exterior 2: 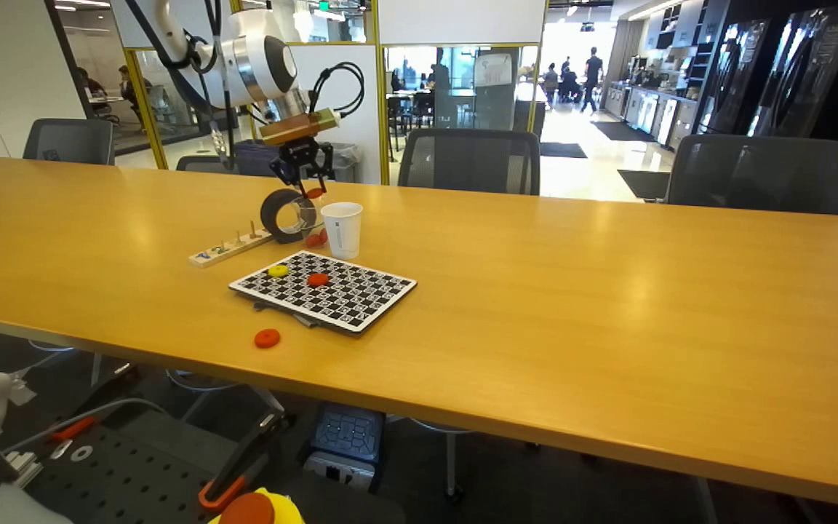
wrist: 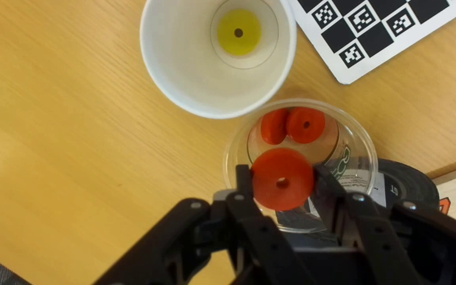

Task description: Put the yellow circles into the white cup and the orange circles into the transparent cup.

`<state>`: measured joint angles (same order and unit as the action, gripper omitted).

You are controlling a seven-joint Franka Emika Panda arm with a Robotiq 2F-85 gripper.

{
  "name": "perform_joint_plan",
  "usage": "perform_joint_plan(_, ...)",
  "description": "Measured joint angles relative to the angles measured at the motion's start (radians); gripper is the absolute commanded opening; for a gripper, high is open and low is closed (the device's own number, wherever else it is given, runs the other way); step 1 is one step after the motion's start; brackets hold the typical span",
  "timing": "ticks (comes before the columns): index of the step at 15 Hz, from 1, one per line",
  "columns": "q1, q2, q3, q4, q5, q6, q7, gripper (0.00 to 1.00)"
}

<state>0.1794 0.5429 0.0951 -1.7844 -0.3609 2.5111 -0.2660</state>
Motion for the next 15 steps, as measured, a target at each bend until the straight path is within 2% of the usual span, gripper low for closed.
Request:
perform_joint_plan(3,-0.016,0.013,0.018,0.011,0.035,0.000,-0.040,0.21)
perform_joint_plan(4,-0.020,0.015,0.024,0.012,0.045,-0.001,-0.049,0.59)
perform_joint_plan(5,-0.023,0.016,0.030,0.013,0.055,-0.001,-0.057,0.69)
perform_joint_plan(9,-0.024,0.018,0.033,0.017,0.064,-0.009,-0.058,0.97)
perform_joint_plan(10,-0.024,0.018,0.033,0.017,0.064,-0.009,-0.058,1.00)
perform_joint_plan(15,-0.019,0.006,0.032,0.001,0.064,-0.010,0.005,1.00)
